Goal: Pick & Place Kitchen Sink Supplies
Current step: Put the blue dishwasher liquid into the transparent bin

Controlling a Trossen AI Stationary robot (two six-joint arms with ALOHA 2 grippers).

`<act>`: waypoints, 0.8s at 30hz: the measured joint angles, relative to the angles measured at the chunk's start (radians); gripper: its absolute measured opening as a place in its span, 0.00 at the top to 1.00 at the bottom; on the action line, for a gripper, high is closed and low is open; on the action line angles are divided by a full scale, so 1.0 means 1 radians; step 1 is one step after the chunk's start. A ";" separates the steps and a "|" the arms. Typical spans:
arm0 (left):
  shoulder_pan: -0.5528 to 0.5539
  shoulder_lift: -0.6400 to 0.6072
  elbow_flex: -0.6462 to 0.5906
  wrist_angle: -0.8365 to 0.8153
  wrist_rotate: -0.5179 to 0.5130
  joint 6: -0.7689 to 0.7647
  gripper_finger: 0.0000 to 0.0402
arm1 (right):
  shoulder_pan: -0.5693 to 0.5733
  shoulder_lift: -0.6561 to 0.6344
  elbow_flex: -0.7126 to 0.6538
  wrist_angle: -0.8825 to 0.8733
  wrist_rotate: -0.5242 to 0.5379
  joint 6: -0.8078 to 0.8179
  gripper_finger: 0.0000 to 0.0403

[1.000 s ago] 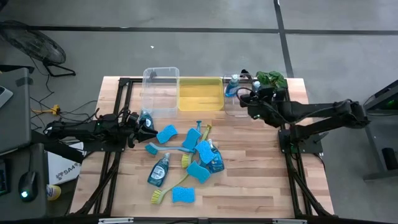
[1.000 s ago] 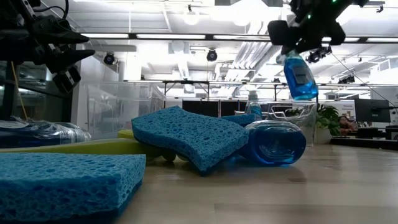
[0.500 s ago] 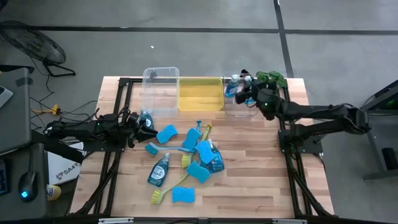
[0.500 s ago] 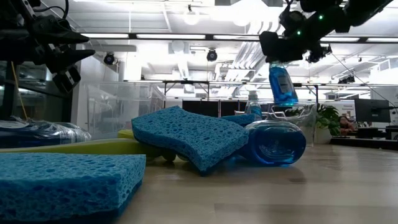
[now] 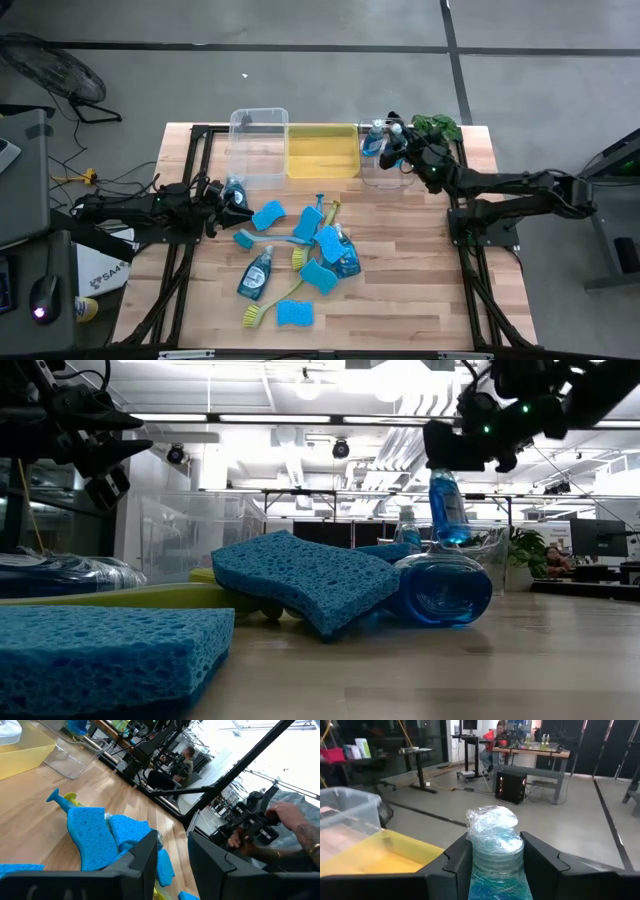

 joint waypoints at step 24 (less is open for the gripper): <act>0.000 0.000 0.000 0.000 0.000 0.000 0.74 | -0.016 0.174 -0.067 0.285 0.023 -0.075 0.67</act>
